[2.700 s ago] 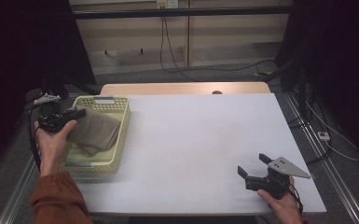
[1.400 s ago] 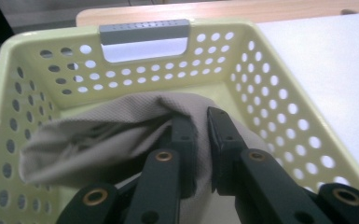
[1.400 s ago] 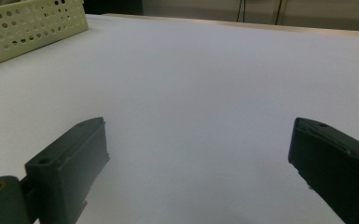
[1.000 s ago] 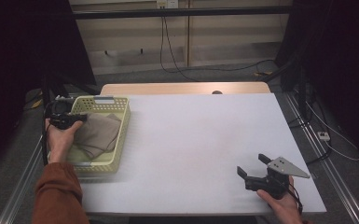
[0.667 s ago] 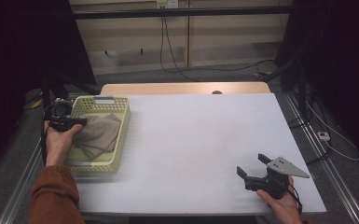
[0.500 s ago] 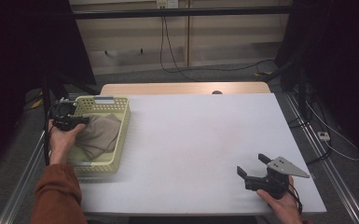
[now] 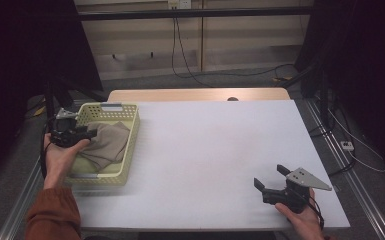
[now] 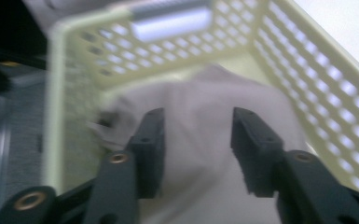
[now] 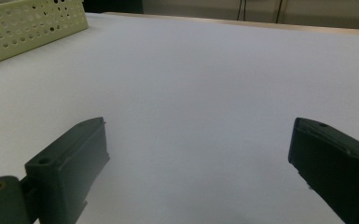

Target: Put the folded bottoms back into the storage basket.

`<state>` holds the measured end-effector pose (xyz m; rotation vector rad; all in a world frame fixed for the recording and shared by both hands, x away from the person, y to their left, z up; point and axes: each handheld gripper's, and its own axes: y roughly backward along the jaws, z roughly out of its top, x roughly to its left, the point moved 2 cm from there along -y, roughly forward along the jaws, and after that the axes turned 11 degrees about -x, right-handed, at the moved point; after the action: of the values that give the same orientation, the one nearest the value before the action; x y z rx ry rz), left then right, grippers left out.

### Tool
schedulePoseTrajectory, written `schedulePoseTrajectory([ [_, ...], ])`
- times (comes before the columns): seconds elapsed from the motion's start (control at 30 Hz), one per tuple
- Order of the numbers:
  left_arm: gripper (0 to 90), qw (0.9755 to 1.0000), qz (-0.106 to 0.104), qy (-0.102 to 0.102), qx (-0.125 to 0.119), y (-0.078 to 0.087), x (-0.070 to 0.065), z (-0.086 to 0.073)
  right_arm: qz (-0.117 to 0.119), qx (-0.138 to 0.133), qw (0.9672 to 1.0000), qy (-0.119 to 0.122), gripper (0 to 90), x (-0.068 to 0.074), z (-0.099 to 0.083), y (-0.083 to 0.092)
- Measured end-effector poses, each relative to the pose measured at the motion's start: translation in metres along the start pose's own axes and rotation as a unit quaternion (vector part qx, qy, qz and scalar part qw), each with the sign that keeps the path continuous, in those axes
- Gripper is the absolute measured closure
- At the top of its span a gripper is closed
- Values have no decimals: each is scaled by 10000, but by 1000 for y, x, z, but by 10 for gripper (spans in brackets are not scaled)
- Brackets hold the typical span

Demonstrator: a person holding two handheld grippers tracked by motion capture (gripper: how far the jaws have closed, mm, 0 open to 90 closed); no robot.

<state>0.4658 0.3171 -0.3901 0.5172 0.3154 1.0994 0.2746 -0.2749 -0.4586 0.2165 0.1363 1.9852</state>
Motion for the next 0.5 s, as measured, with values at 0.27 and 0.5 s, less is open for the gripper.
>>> schedulePoseTrajectory([
  [0.27,900,9938,-173,-103,1098,-40,-12,-13,3,-5,10000,2,41,0,0,0],
  [0.5,900,9852,-95,-268,1689,-57,-14,-23,7,-13,10000,-12,41,-1,0,0],
])
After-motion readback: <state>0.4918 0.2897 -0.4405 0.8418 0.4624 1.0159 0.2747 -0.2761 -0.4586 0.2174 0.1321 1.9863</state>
